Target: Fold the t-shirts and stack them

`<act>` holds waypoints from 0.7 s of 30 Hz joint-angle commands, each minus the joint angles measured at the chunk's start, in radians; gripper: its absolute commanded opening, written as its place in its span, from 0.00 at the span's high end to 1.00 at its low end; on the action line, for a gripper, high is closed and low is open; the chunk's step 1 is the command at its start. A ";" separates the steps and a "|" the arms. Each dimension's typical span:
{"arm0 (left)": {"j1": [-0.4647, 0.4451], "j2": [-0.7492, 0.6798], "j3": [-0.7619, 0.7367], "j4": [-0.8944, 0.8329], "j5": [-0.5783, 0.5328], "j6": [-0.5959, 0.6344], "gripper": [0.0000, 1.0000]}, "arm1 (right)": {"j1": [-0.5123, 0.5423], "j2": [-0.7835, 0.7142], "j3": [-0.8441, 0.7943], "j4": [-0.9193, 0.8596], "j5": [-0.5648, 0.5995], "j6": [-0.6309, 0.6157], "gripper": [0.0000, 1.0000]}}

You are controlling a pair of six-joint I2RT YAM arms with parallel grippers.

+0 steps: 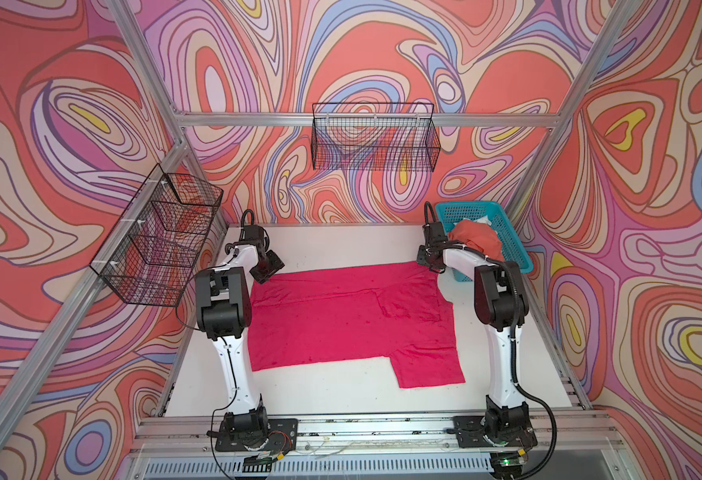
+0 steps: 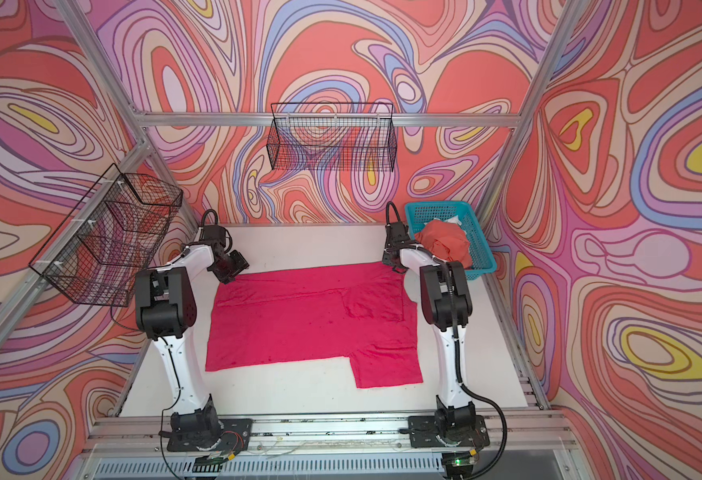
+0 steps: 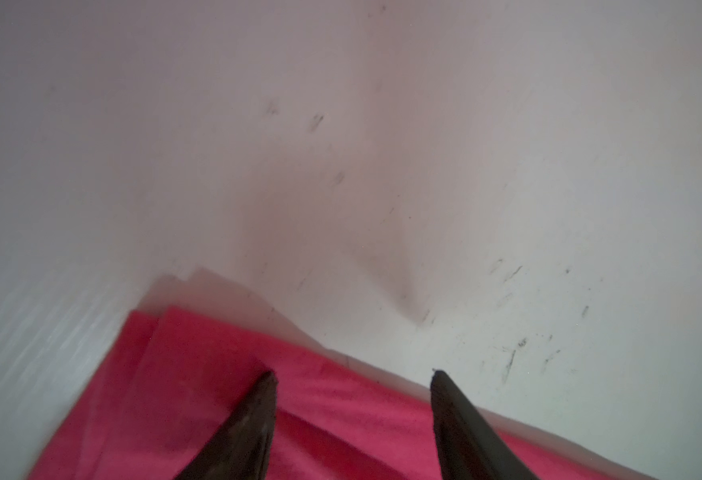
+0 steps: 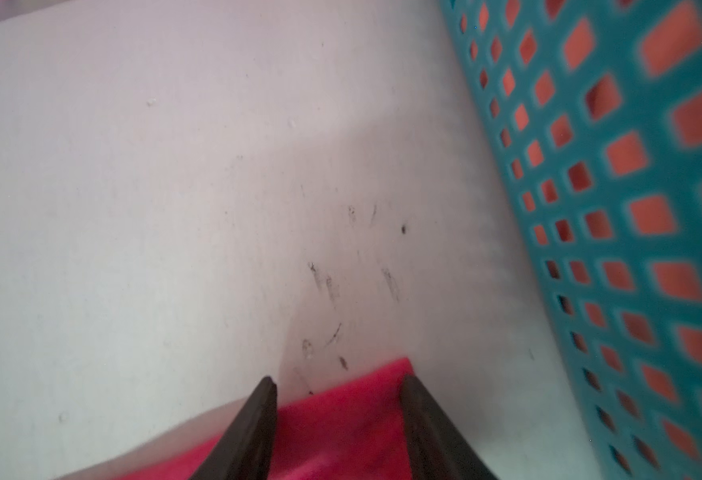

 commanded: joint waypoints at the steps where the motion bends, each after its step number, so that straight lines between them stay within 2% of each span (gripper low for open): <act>1: 0.017 0.061 -0.021 -0.105 -0.044 -0.005 0.38 | -0.006 0.037 0.017 0.013 -0.045 -0.023 0.47; 6: 0.010 0.011 -0.037 -0.063 -0.001 0.002 0.35 | 0.029 -0.095 -0.030 0.106 -0.033 -0.069 0.45; 13: -0.042 -0.120 -0.042 -0.078 0.004 0.042 0.30 | 0.110 -0.257 -0.060 -0.004 0.007 -0.079 0.44; 17: -0.056 -0.215 -0.160 -0.098 0.021 0.010 0.30 | 0.140 -0.340 -0.199 -0.046 -0.057 -0.016 0.44; 21: -0.062 -0.299 -0.322 -0.085 0.047 -0.032 0.33 | 0.161 -0.421 -0.405 0.008 -0.109 0.054 0.44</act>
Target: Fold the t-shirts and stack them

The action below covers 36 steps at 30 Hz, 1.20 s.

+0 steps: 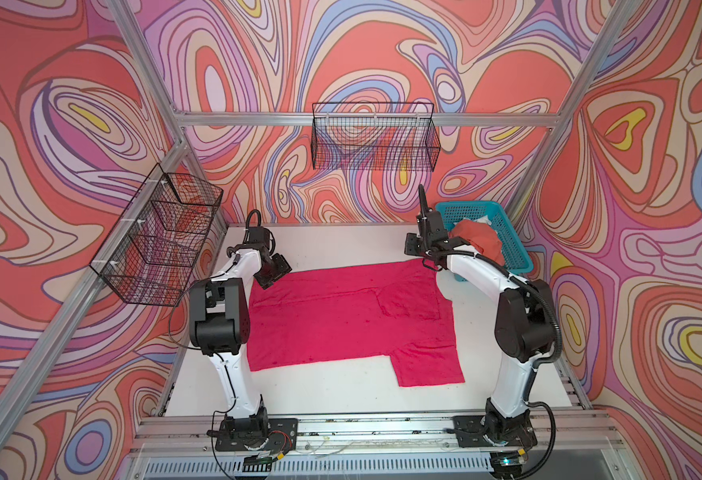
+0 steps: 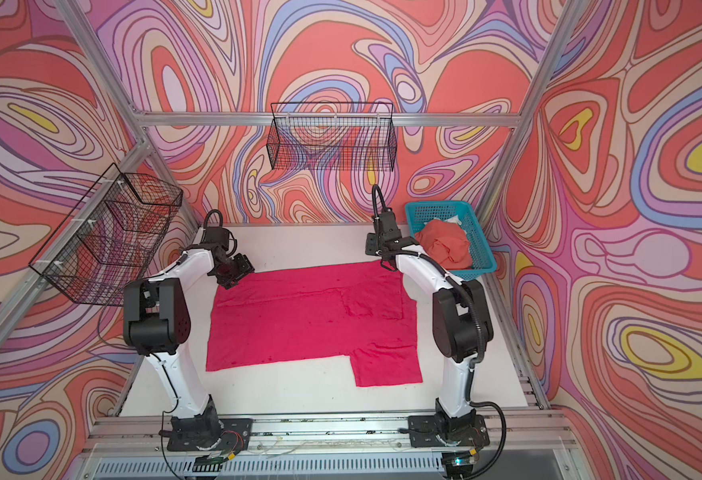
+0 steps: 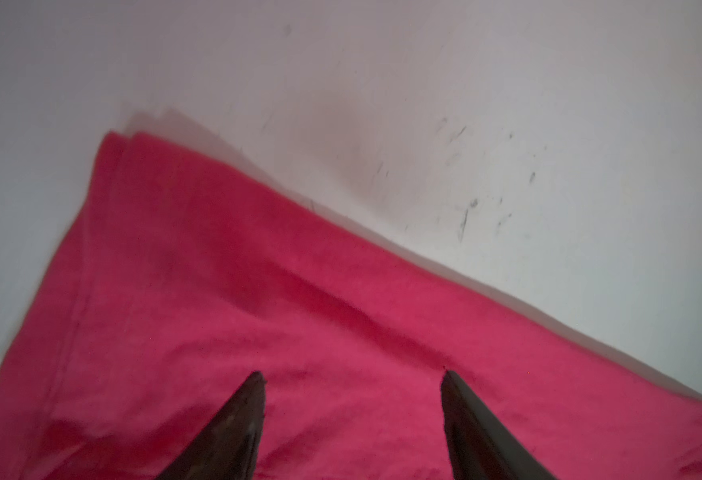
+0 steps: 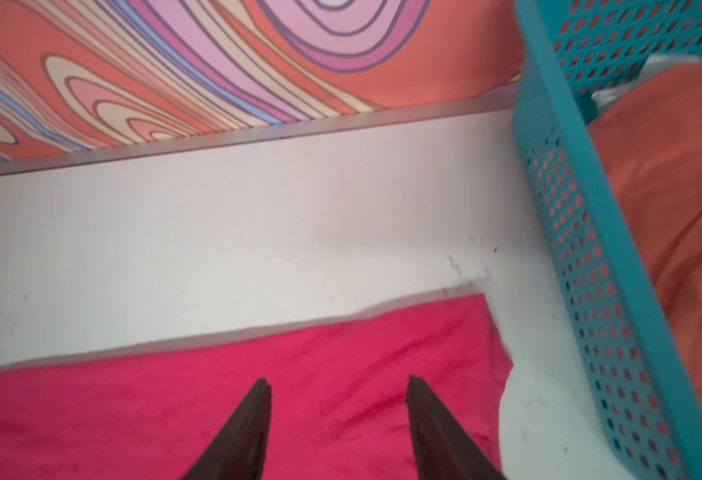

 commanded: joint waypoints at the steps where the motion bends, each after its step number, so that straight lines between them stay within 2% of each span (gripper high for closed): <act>1: 0.002 -0.043 -0.110 -0.042 0.020 -0.039 0.33 | 0.005 -0.007 -0.158 -0.019 -0.055 0.078 0.44; 6: 0.002 -0.015 -0.167 -0.012 0.021 -0.051 0.33 | 0.008 0.004 -0.284 0.046 -0.084 0.112 0.45; 10: 0.003 0.093 -0.085 0.001 0.025 -0.045 0.34 | 0.008 0.078 -0.282 0.060 -0.078 0.103 0.45; 19: 0.004 0.337 0.232 -0.055 0.031 -0.027 0.38 | -0.066 0.277 -0.100 0.076 -0.033 0.052 0.45; 25: 0.003 0.385 0.371 -0.097 0.042 -0.002 0.34 | -0.088 0.379 0.087 0.040 -0.065 -0.020 0.44; 27: 0.004 0.359 0.365 -0.097 0.069 0.005 0.30 | -0.089 0.362 0.113 0.036 -0.077 -0.040 0.43; 30: 0.002 0.246 0.276 -0.067 0.089 0.022 0.26 | -0.089 0.263 0.107 0.017 -0.096 -0.057 0.43; 33: 0.002 0.086 0.138 -0.044 0.079 0.032 0.24 | -0.083 0.130 0.061 -0.045 -0.117 -0.052 0.42; 36: 0.002 -0.057 -0.020 -0.043 0.074 0.016 0.23 | -0.065 -0.014 -0.051 -0.115 -0.125 -0.025 0.42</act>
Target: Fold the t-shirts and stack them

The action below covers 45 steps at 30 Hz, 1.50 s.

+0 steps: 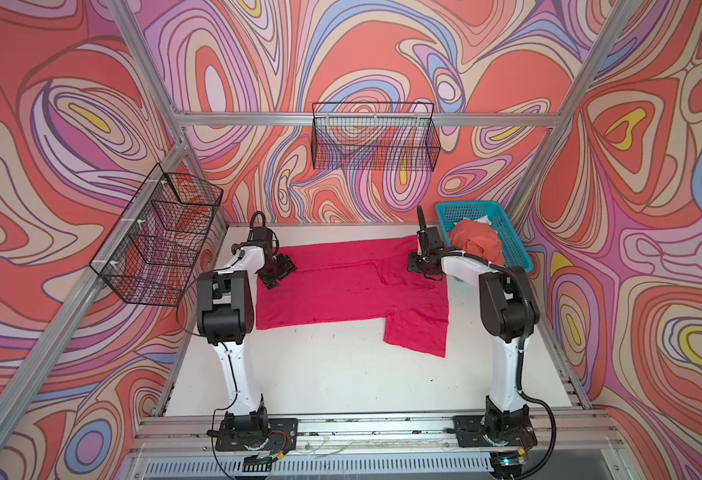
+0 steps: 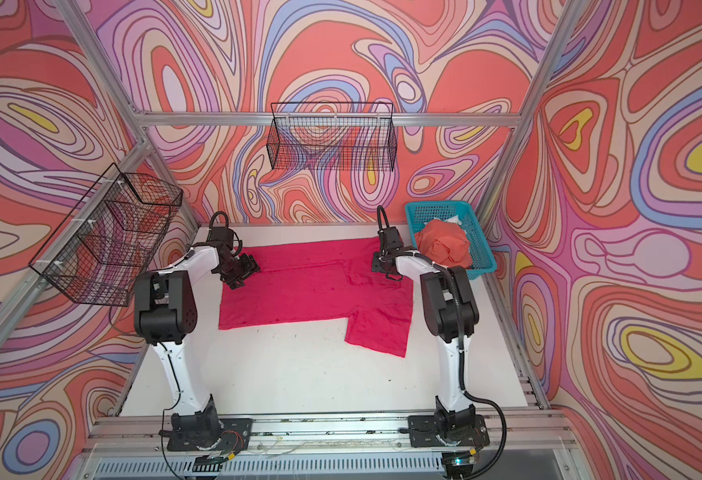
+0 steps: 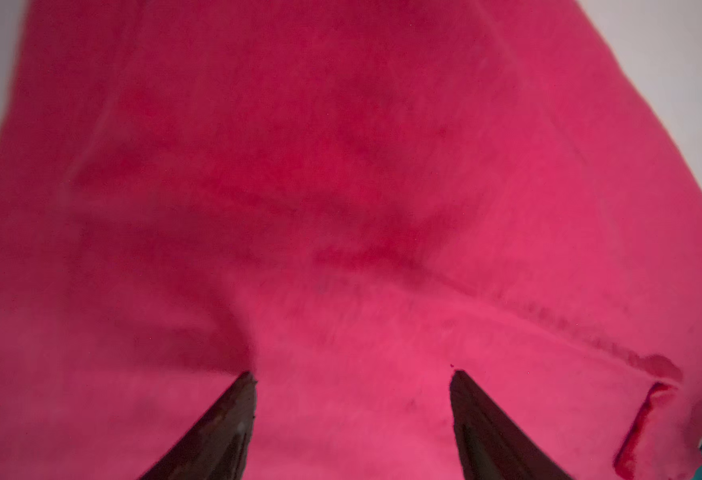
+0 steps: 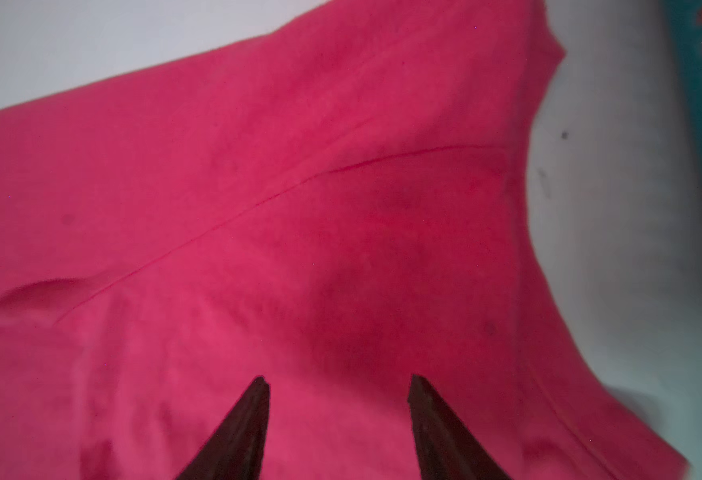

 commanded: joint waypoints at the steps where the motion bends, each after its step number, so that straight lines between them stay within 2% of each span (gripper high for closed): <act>1: 0.001 -0.166 -0.133 -0.028 -0.014 -0.004 0.23 | 0.022 -0.202 -0.108 -0.117 -0.032 0.022 0.42; 7: 0.025 -0.347 -0.409 -0.039 -0.041 -0.075 0.24 | 0.080 -0.475 -0.467 -0.197 -0.076 0.173 0.44; 10: 0.055 -0.390 -0.484 -0.013 -0.024 -0.097 0.25 | 0.101 -0.594 -0.604 -0.246 -0.082 0.266 0.46; 15: 0.060 -0.400 -0.481 -0.013 -0.024 -0.095 0.25 | 0.104 -0.745 -0.750 -0.321 -0.073 0.374 0.54; 22: 0.060 -0.398 -0.456 -0.020 -0.021 -0.092 0.26 | 0.104 -0.798 -0.874 -0.314 -0.087 0.444 0.61; 26: 0.061 -0.397 -0.466 -0.015 -0.018 -0.095 0.26 | 0.104 -0.767 -0.905 -0.259 -0.104 0.448 0.64; 32: 0.060 -0.407 -0.471 -0.026 -0.029 -0.090 0.26 | 0.104 -0.722 -0.902 -0.221 -0.097 0.435 0.73; 37: 0.063 -0.418 -0.465 -0.051 -0.046 -0.075 0.26 | 0.104 -0.722 -0.900 -0.222 -0.096 0.430 1.00; 41: 0.091 -0.449 -0.484 -0.093 -0.074 -0.078 0.30 | 0.104 -0.780 -0.837 -0.287 -0.086 0.435 1.00; 45: 0.193 -0.488 -0.553 -0.097 -0.081 -0.118 0.36 | 0.102 -0.830 -0.746 -0.352 -0.034 0.438 1.00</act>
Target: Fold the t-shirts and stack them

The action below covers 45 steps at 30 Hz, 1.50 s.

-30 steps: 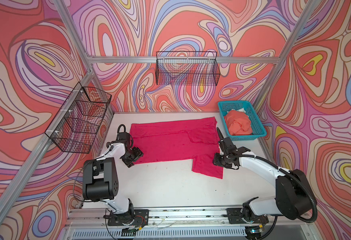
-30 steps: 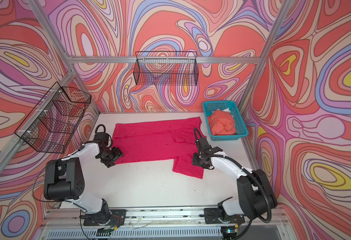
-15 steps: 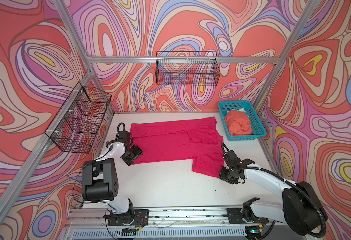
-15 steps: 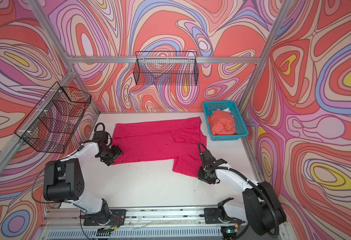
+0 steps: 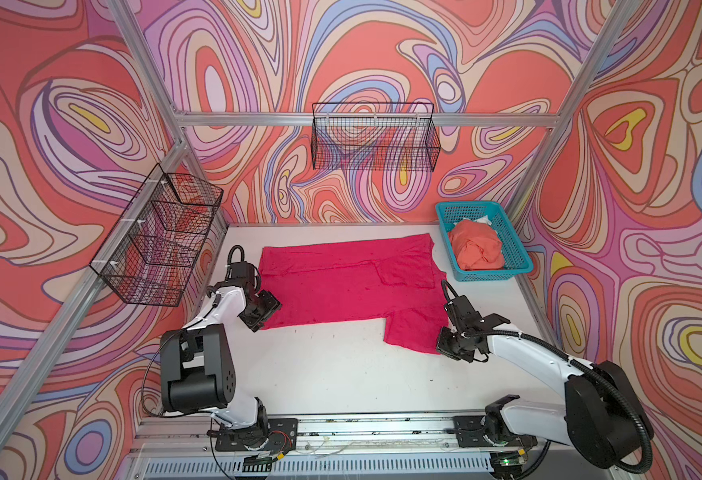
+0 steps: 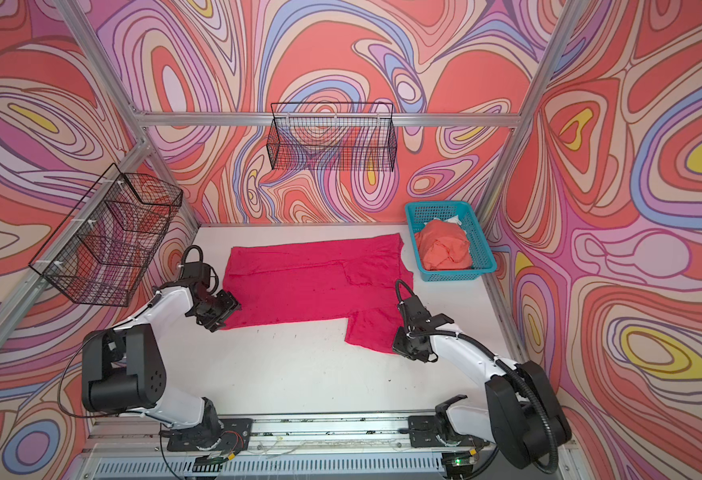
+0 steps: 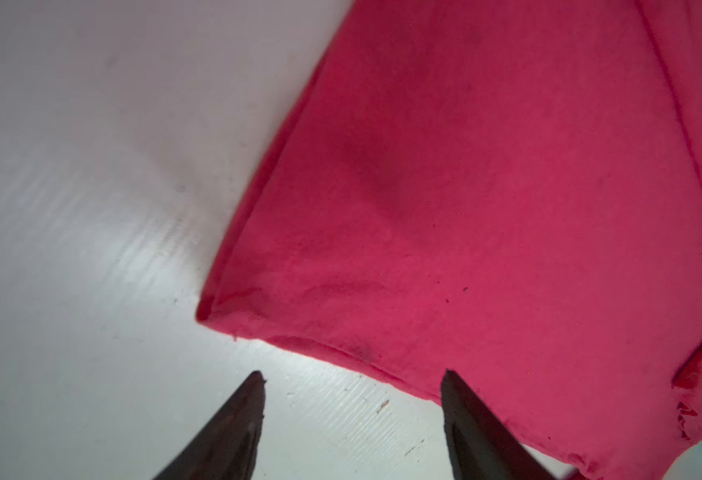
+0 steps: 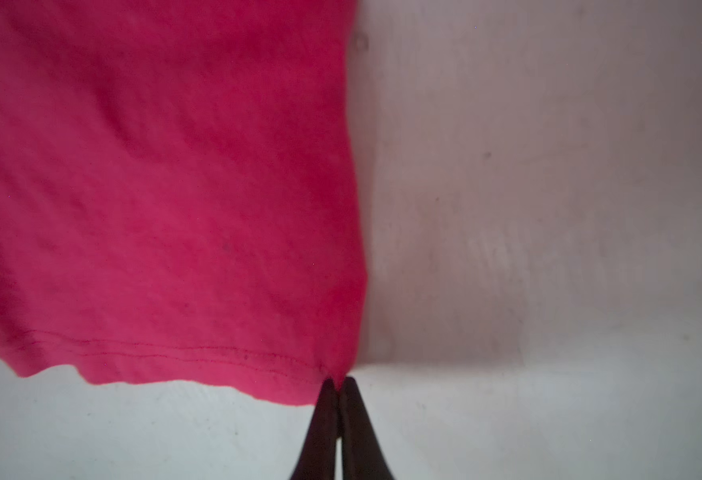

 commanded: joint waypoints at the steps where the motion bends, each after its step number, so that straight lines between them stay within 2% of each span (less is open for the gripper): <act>1: 0.064 -0.031 -0.050 -0.059 -0.043 -0.034 0.37 | -0.001 -0.042 0.082 -0.060 0.053 0.014 1.00; 11: 0.068 0.038 -0.064 0.027 -0.076 -0.037 0.46 | -0.002 -0.006 0.119 -0.036 0.039 0.006 1.00; 16: 0.069 0.077 -0.055 0.058 -0.076 -0.050 0.54 | -0.001 -0.015 0.117 -0.037 0.045 0.011 1.00; 22: 0.068 0.106 -0.051 0.072 -0.087 -0.053 0.70 | -0.001 -0.017 0.125 -0.036 0.050 0.014 1.00; 27: 0.068 0.116 -0.058 0.086 -0.088 -0.061 0.79 | -0.001 -0.011 0.129 -0.030 0.046 0.014 1.00; 30: 0.068 0.120 -0.059 0.088 -0.087 -0.061 0.92 | -0.001 -0.009 0.128 -0.026 0.043 0.011 1.00; 34: 0.068 0.117 -0.062 0.086 -0.095 -0.063 1.00 | -0.001 -0.013 0.131 -0.024 0.048 0.011 1.00; 39: 0.068 0.088 -0.060 0.054 -0.078 -0.066 1.00 | -0.003 -0.026 0.149 -0.039 0.045 0.010 1.00; 45: 0.068 -0.111 -0.101 -0.069 -0.101 -0.096 1.00 | -0.001 -0.106 0.199 -0.169 0.030 0.026 1.00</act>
